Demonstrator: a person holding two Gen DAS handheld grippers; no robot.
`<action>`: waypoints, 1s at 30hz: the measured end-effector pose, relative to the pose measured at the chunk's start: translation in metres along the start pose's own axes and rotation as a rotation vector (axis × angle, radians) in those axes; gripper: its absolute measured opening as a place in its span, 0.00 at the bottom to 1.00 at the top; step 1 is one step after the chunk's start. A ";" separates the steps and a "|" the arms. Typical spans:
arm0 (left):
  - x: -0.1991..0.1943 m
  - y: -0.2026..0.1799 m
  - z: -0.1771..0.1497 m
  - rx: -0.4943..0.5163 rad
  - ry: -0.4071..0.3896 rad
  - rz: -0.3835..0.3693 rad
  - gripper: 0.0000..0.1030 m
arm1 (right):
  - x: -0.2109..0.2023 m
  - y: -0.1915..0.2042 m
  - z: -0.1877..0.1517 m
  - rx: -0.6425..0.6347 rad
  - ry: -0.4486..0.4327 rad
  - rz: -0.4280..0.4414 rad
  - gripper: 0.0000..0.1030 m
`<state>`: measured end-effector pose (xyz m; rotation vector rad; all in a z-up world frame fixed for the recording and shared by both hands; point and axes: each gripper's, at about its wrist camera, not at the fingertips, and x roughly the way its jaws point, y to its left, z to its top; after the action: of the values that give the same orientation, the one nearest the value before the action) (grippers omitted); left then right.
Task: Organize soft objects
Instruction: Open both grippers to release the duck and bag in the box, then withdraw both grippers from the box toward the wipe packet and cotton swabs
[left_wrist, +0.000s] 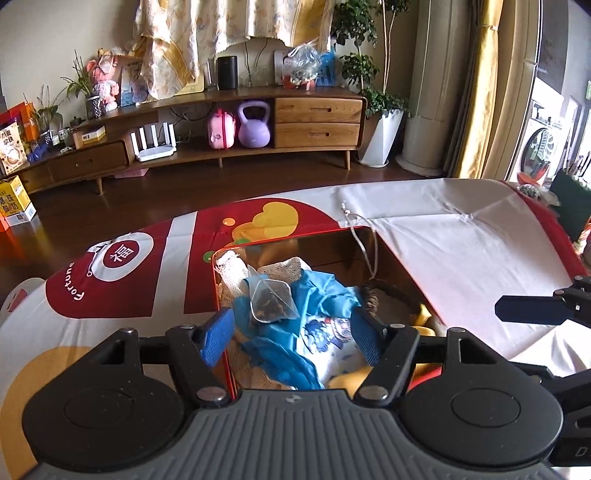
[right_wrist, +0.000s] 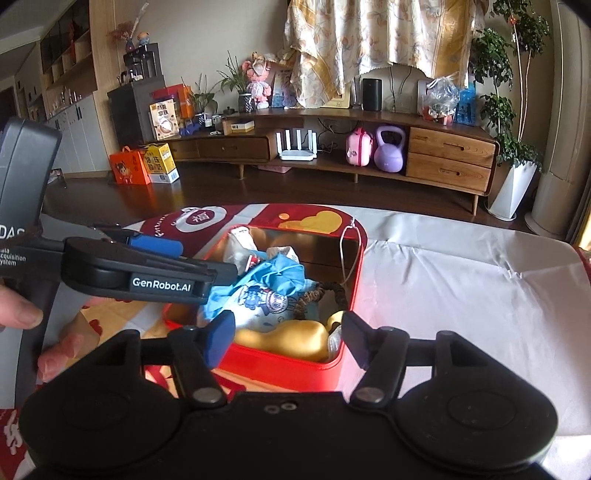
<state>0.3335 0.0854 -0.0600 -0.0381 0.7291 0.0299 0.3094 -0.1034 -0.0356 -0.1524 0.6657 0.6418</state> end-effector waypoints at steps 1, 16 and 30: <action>-0.005 -0.001 -0.001 0.000 -0.004 -0.001 0.67 | -0.004 0.001 -0.001 -0.003 0.000 0.000 0.62; -0.079 -0.019 -0.023 0.001 -0.057 -0.025 0.67 | -0.063 0.020 -0.017 -0.003 -0.020 0.002 0.87; -0.107 -0.029 -0.071 -0.066 -0.032 -0.047 0.81 | -0.082 0.004 -0.050 0.071 -0.023 -0.017 0.99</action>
<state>0.2076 0.0516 -0.0412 -0.1176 0.6952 0.0097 0.2310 -0.1582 -0.0239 -0.0848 0.6636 0.6022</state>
